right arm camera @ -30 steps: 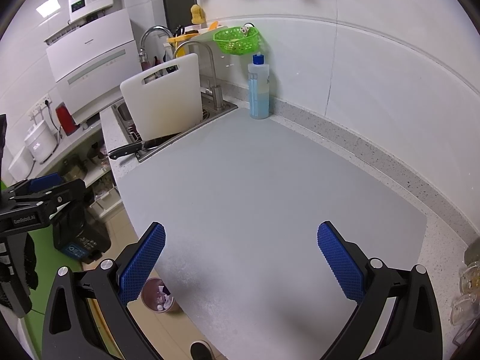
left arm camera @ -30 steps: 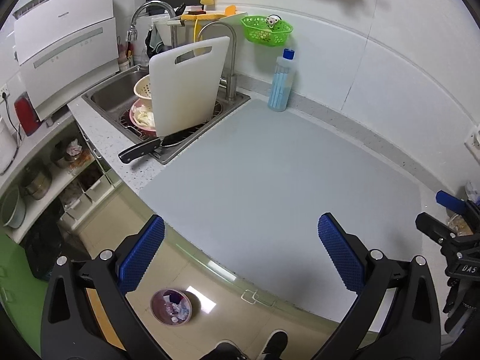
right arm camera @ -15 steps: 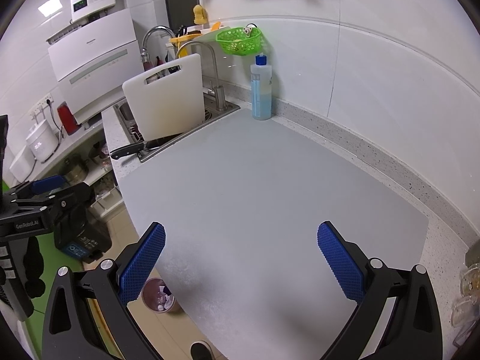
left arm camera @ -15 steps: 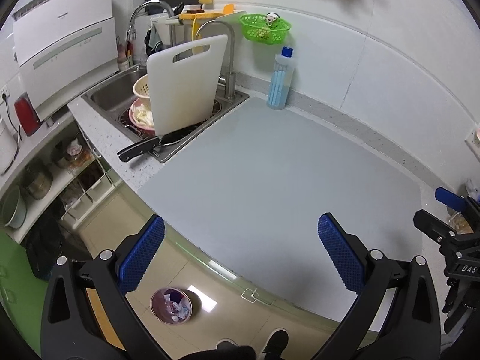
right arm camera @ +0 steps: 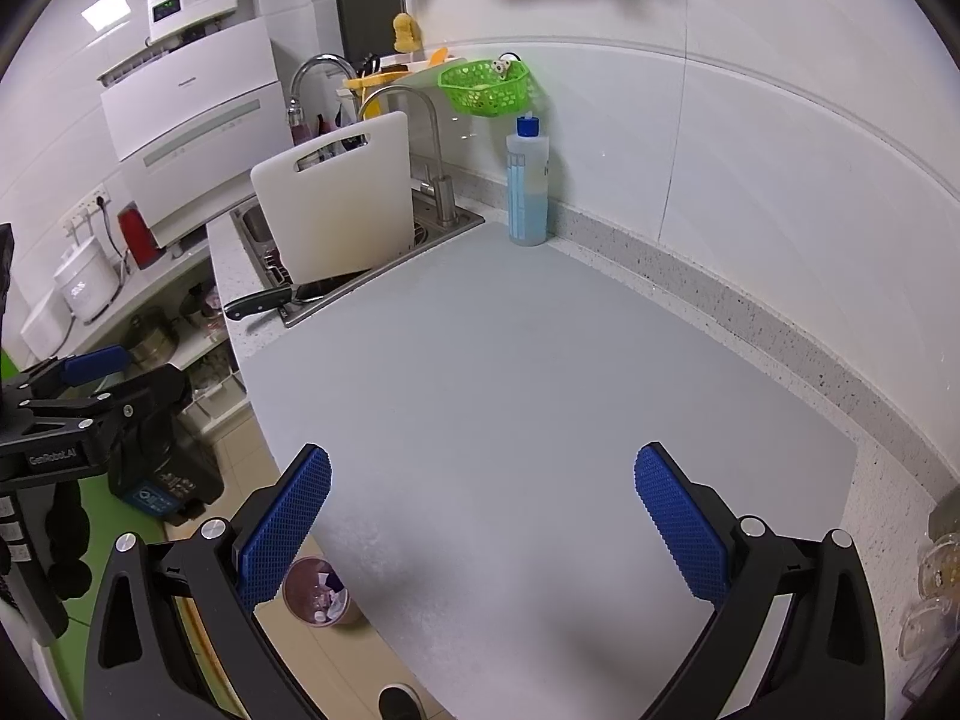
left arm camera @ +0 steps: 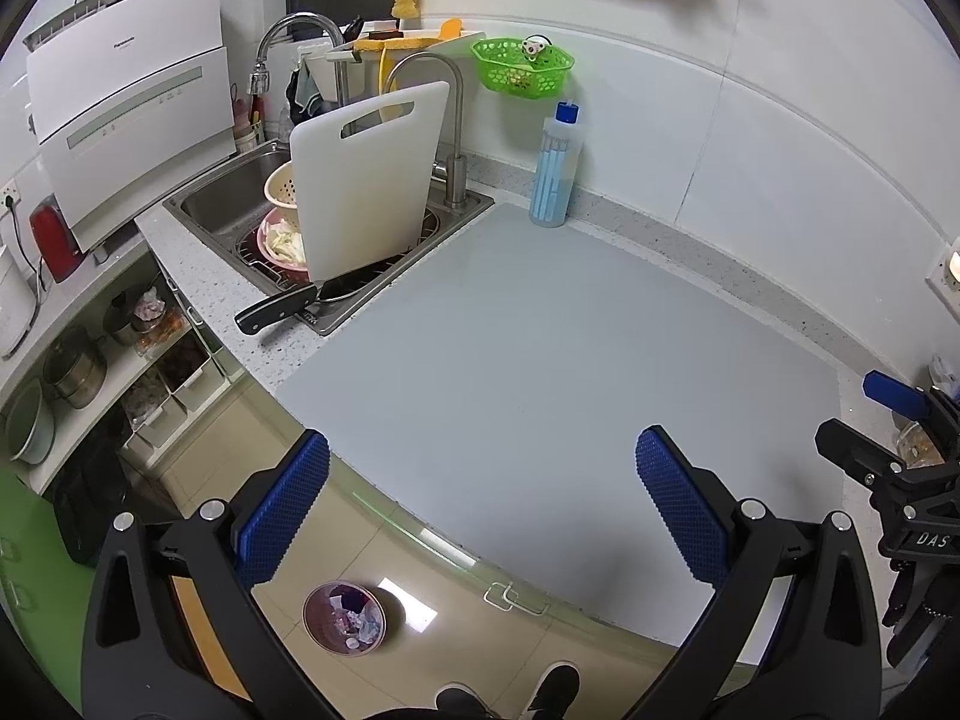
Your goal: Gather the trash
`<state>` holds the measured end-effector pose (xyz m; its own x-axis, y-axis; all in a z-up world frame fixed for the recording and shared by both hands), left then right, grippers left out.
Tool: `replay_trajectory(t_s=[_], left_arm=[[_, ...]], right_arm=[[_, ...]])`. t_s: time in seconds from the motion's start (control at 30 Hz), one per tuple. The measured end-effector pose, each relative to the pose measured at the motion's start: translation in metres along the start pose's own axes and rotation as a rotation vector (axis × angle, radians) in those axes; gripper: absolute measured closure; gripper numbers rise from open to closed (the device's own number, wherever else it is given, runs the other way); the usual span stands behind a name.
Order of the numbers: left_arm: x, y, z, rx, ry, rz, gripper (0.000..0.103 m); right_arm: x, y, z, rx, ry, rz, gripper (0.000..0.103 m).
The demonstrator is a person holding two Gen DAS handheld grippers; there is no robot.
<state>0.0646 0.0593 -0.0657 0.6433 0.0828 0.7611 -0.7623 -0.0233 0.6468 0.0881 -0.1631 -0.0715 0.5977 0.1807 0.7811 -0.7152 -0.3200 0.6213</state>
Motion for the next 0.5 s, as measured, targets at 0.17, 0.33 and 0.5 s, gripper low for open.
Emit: replay_trajectory(t_s=[0.17,0.33,0.5], left_arm=[[0.0005,0.0021,0.001,-0.003,0.0,0.005,0.003],[0.002,0.0025,0.0024,-0.004,0.0,0.008,0.003],[0.0023,0.0031,0.0033,-0.004,-0.001,0.009,0.003]], right_arm=[[0.0001,0.0001,0.0001,-0.001,-0.001,0.0,0.006],[0.0004,0.0006,-0.0001,-0.001,0.001,0.001,0.006],[0.0008,-0.0002,0.0005,-0.001,0.001,0.0,0.006]])
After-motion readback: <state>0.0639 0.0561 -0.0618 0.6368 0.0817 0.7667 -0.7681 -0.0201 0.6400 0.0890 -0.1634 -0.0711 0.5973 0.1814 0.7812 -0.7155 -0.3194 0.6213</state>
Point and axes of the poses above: each gripper's, at about its wrist camera, not at the fingertips, and y roughly against the way its jaws point, z to its right, x to its top, the point moved 7 cm from there along -y, roughly the way its jaws point, and after that the axes turned 7 degrees about z, right-handed, at the moved point
